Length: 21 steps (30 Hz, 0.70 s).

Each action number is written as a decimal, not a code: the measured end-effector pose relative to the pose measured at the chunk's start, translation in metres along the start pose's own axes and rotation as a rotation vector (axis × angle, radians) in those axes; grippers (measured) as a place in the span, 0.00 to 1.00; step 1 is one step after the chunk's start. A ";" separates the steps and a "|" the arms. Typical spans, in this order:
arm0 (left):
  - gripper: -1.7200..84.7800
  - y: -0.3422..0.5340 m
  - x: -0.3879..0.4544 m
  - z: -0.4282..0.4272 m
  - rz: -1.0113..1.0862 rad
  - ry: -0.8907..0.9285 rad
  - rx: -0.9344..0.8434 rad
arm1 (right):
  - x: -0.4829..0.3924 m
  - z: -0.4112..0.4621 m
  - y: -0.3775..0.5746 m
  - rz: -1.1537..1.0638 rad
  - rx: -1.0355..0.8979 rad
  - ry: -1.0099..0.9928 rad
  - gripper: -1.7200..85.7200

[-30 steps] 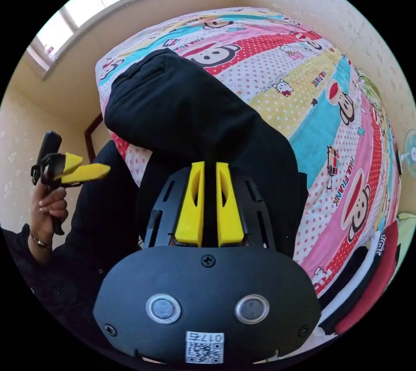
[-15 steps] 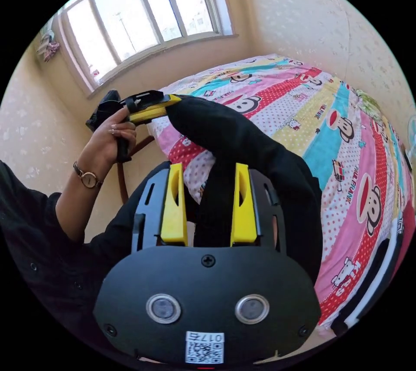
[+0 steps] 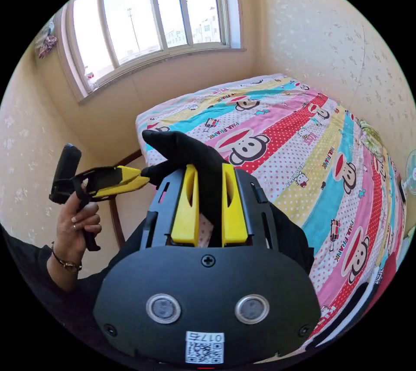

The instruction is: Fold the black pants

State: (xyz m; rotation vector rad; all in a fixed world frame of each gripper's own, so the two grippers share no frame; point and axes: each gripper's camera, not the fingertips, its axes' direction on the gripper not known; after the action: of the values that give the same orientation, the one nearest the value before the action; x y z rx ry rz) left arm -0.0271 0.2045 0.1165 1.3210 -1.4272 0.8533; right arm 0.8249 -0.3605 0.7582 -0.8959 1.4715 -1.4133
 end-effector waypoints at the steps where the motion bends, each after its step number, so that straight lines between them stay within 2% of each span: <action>1: 0.24 0.000 -0.012 0.000 -0.041 0.033 -0.018 | 0.007 -0.002 -0.005 0.019 -0.006 -0.035 0.12; 3: 0.28 -0.003 -0.046 0.007 -0.160 0.231 -0.061 | 0.014 -0.002 -0.010 0.035 -0.020 -0.087 0.13; 6: 0.28 -0.007 -0.077 0.016 -0.307 0.369 -0.021 | 0.030 -0.001 -0.015 0.109 -0.025 -0.210 0.14; 11: 0.28 -0.011 -0.105 0.027 -0.424 0.448 0.014 | 0.073 0.013 -0.031 0.330 -0.079 -0.528 0.17; 19: 0.29 0.004 -0.120 0.029 -0.509 0.512 0.059 | 0.071 0.003 -0.056 0.441 -0.050 -0.608 0.20; 21: 0.26 0.010 -0.128 0.035 -0.524 0.541 0.055 | 0.060 0.003 -0.072 0.429 -0.064 -0.589 0.21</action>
State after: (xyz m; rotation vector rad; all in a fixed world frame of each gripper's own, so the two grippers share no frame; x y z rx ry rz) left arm -0.0519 0.2113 -0.0138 1.2905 -0.6018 0.8082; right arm 0.8014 -0.4240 0.8231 -0.8728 1.1626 -0.7084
